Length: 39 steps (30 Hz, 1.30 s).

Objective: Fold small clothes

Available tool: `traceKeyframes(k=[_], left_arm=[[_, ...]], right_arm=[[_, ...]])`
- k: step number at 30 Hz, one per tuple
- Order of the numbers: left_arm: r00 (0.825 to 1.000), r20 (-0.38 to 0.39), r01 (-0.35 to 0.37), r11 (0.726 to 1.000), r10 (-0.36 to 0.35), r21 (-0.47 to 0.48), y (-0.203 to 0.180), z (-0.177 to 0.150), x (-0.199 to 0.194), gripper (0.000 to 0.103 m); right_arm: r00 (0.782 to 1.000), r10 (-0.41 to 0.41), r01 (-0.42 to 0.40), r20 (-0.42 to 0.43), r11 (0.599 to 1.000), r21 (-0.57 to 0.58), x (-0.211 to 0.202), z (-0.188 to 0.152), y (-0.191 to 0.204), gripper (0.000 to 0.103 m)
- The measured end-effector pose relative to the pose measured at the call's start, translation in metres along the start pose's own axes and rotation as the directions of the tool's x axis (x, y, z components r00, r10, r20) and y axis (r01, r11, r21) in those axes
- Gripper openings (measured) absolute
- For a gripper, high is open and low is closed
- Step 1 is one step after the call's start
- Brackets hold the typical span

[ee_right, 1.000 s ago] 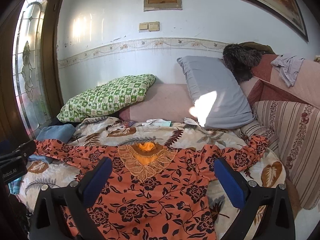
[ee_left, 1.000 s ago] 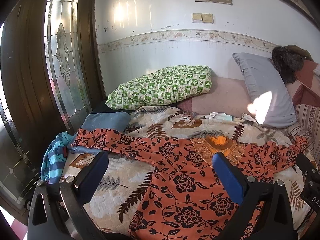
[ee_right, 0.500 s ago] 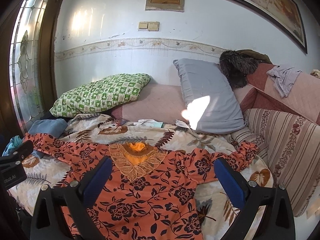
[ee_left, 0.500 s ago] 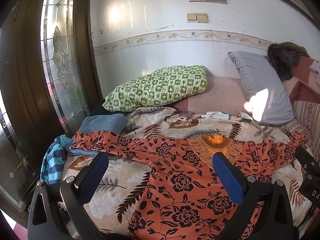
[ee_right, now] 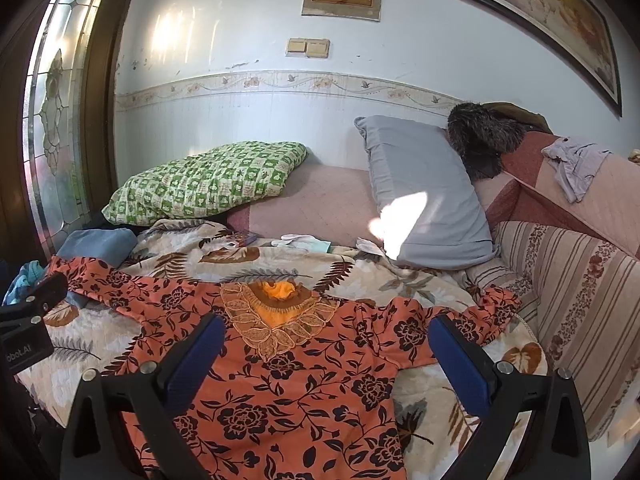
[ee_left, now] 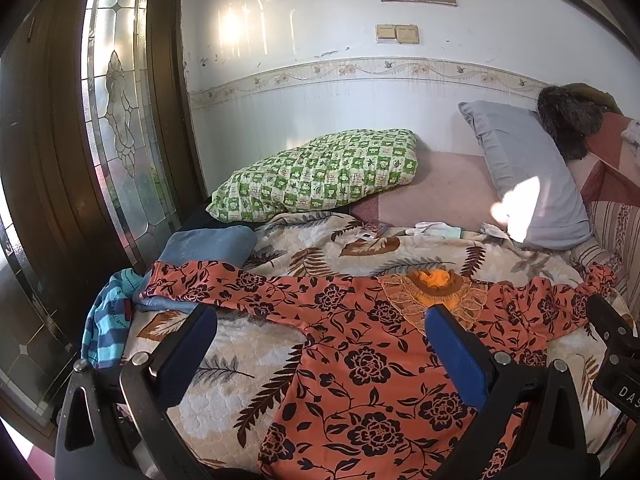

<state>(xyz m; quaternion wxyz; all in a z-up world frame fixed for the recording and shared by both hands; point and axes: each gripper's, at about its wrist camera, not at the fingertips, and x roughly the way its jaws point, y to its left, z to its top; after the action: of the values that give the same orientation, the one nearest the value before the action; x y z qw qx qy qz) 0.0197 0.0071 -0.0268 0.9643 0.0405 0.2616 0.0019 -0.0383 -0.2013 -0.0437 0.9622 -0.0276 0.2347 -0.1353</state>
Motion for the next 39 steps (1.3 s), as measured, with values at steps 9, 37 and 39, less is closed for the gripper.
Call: traceKeyframes(k=[9,37,39], left_arm=[[1.0,-0.002,0.003,1.0,-0.003,0.004,0.001,0.0,0.0,0.103],[0.999,-0.033,-0.002,0.999,0.003,0.043,-0.015,-0.009,0.022,0.103],[0.999,-0.047,-0.001,0.999,0.004,0.049,-0.016,-0.011,0.03,0.103]], right_arm=[[1.0,0.005,-0.005,-0.003,1.0,-0.006,0.001,0.0,0.002,0.103],[1.0,0.004,-0.004,-0.031,1.0,-0.001,0.021,-0.007,0.0,0.103],[0.999,0.006,-0.006,-0.039,1.0,-0.004,0.026,-0.008,-0.001,0.103]])
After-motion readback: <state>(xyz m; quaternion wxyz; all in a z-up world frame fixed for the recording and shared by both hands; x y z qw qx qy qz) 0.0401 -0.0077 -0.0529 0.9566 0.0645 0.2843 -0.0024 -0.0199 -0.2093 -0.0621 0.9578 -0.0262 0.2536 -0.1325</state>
